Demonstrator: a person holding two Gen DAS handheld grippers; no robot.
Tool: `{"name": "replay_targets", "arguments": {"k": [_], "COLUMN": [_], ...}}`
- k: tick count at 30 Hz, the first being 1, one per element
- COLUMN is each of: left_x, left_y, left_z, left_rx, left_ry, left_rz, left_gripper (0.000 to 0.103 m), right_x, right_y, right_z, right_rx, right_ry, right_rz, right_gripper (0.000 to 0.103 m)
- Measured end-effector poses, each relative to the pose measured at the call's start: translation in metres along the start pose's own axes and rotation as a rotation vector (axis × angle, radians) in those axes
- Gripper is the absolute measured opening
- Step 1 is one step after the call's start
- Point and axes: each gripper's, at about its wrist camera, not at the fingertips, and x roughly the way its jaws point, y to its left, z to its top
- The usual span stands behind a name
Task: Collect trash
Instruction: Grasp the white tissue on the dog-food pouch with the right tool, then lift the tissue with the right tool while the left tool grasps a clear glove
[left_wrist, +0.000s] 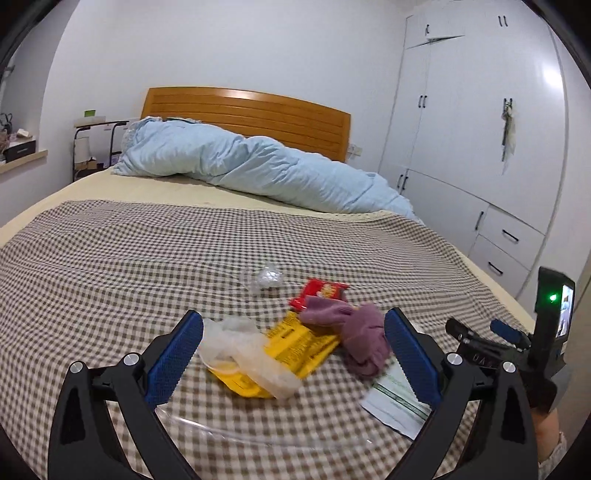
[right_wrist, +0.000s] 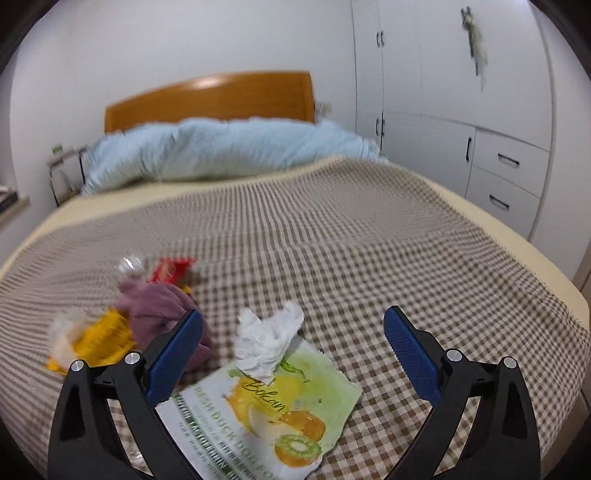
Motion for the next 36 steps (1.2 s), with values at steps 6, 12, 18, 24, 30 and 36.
{"name": "replay_targets", "arguments": {"k": [6, 12, 18, 24, 30, 36], "left_x": [0.019, 0.035, 0.049, 0.065, 0.071, 0.079], "left_y": [0.014, 0.025, 0.029, 0.031, 0.035, 0.036], "left_z": [0.000, 0.002, 0.003, -0.002, -0.007, -0.011], "left_rx": [-0.004, -0.025, -0.029, -0.037, -0.040, -0.050], "left_ry": [0.036, 0.059, 0.082, 0.138, 0.160, 0.187], "left_rz": [0.030, 0.034, 0.042, 0.042, 0.044, 0.043], "left_gripper": [0.095, 0.095, 0.095, 0.095, 0.095, 0.095], "right_x": [0.040, 0.065, 0.081, 0.094, 0.080, 0.041], "right_y": [0.018, 0.028, 0.031, 0.023, 0.013, -0.004], "right_z": [-0.010, -0.015, -0.018, -0.021, -0.020, -0.009], "right_rx": [-0.080, -0.112, -0.132, -0.077, -0.033, 0.040], "right_ry": [0.089, 0.140, 0.200, 0.271, 0.227, 0.073], "right_rz": [-0.061, -0.069, -0.051, 0.024, 0.050, 0.058], "right_gripper": [0.094, 0.094, 0.094, 0.031, 0.013, 0.013]}}
